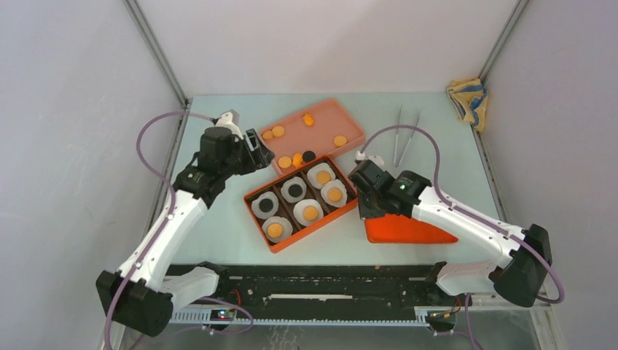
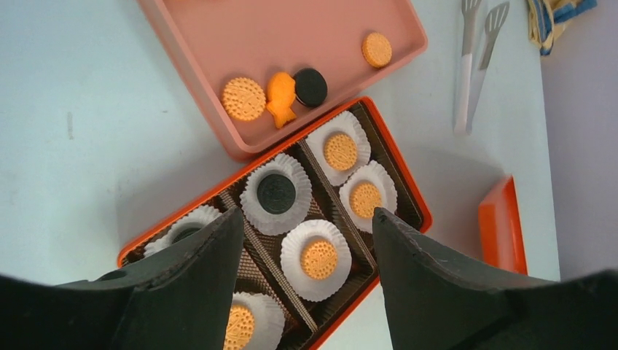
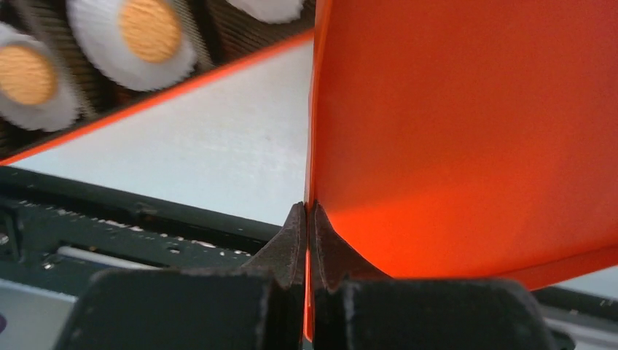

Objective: Pack the cookies

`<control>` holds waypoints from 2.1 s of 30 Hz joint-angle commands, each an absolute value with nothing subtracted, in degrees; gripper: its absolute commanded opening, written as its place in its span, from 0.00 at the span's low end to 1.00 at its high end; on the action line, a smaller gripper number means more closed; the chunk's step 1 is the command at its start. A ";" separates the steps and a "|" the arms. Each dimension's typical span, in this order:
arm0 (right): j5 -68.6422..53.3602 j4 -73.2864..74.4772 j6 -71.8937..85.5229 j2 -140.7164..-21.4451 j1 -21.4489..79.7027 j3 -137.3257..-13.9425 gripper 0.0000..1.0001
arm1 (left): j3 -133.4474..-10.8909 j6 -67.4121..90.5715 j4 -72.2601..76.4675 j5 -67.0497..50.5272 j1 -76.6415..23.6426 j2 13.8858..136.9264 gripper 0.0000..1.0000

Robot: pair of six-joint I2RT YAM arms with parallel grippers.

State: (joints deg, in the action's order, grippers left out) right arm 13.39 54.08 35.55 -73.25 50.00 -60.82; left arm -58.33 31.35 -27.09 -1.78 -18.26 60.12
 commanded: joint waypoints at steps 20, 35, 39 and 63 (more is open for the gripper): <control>13.29 46.90 3.09 -86.59 57.36 -84.13 0.00 | -66.41 32.69 -8.87 -40.08 -24.95 91.61 0.77; 16.76 47.81 2.64 -87.31 59.96 -87.86 0.01 | -68.44 37.11 -0.96 -43.86 -27.95 99.65 0.33; 25.68 46.33 1.99 -85.88 63.11 -86.07 0.25 | -68.38 36.75 -1.79 -42.88 -27.95 98.83 0.14; 55.47 56.54 14.20 -108.71 72.46 -84.36 0.52 | -74.15 32.82 -14.23 -39.66 -27.95 93.67 0.11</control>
State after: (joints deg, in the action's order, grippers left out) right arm 45.45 50.81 6.52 -104.86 73.47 -82.21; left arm -70.35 32.80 -13.19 -37.71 -27.73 99.31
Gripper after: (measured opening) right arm 0.533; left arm 0.233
